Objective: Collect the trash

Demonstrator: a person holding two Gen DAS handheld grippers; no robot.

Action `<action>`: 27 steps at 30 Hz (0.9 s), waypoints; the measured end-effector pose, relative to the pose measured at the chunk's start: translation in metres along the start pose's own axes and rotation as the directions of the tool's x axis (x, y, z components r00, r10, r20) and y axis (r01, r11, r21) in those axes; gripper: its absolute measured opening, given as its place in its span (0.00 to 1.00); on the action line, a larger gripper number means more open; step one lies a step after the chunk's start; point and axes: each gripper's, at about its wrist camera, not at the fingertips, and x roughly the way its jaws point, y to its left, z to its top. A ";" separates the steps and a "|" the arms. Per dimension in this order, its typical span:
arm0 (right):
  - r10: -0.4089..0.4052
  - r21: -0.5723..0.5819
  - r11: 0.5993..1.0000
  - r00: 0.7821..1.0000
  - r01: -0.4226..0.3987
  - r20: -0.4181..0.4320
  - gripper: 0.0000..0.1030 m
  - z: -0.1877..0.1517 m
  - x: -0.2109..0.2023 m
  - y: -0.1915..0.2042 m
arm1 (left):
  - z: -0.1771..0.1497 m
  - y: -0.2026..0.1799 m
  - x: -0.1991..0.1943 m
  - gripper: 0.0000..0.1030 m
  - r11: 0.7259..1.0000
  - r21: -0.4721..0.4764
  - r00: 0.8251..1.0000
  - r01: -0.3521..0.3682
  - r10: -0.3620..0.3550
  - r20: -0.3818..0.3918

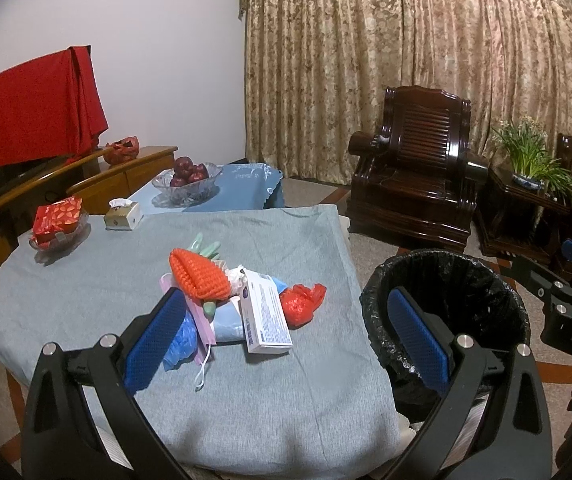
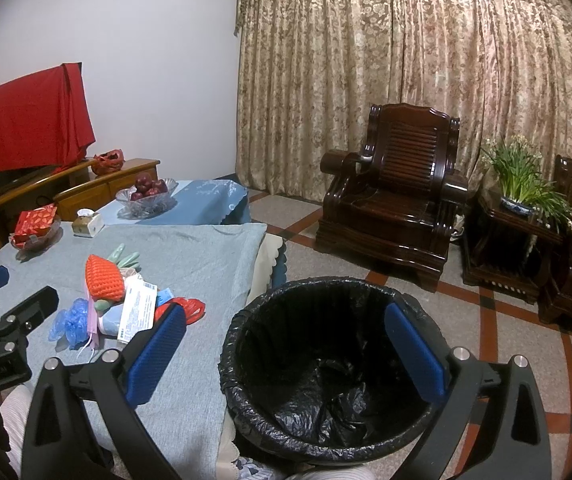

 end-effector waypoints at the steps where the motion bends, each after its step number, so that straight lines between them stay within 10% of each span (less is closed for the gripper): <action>1: 0.000 -0.001 1.000 1.000 0.000 -0.001 0.94 -0.001 0.000 0.000 | 0.000 0.000 0.000 0.95 1.000 -0.001 1.000 0.000 0.000 0.000; 14: 0.032 -0.011 0.999 0.999 -0.032 -0.022 0.94 -0.007 0.017 0.022 | -0.033 0.015 0.021 0.95 1.000 0.000 1.000 -0.024 0.024 -0.010; 27: 0.161 -0.044 0.986 0.985 -0.164 -0.068 0.94 -0.011 0.081 0.090 | -0.063 0.110 0.050 0.95 0.968 -0.077 0.971 -0.238 0.234 -0.055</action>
